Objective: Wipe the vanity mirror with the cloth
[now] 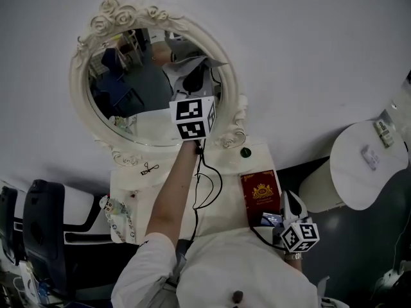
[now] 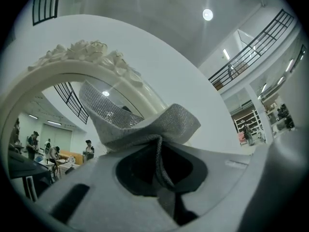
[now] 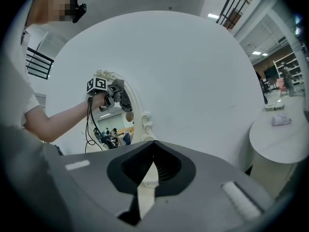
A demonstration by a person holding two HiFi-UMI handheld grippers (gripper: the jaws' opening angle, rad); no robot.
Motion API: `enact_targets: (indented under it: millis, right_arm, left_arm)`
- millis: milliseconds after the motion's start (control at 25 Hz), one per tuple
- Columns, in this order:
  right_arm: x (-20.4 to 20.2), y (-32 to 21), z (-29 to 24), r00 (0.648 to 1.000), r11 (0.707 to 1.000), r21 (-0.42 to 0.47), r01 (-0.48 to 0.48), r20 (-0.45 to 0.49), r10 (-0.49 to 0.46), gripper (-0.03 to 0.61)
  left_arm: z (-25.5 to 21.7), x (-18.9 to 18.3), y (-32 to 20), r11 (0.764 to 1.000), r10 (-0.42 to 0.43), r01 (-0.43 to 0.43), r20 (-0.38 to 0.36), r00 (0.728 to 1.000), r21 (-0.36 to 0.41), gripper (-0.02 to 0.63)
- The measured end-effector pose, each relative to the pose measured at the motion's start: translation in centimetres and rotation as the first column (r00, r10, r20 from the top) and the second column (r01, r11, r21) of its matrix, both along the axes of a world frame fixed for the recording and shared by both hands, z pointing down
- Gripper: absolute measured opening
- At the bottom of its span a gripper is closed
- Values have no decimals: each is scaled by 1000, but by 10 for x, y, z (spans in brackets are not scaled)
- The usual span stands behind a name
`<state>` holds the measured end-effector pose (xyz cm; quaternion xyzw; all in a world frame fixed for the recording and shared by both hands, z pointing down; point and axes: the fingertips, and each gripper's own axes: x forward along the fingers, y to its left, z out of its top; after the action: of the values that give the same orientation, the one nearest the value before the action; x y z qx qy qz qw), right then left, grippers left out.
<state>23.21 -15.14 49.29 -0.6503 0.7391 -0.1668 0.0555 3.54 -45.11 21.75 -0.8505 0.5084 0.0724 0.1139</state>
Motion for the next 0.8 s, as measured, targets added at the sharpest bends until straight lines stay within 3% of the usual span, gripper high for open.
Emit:
enact_targets:
  millis: [160,360,800]
  right_arm:
    - [16,5,3,999,999,-7,-42,5,42,8]
    - [20,1,5,998,998,-15,-55,10,56,8]
    - [-40,-29,4,999,998,-18,52,13,-52,8]
  left_arm:
    - [5,18,-6,1000,11,-11,-14,1000,-9,26]
    - [15,13,-16,999,2,-3,-18,1000,-39,26]
    - [26,-62,-23,997,-77,79,58,995,-23,26]
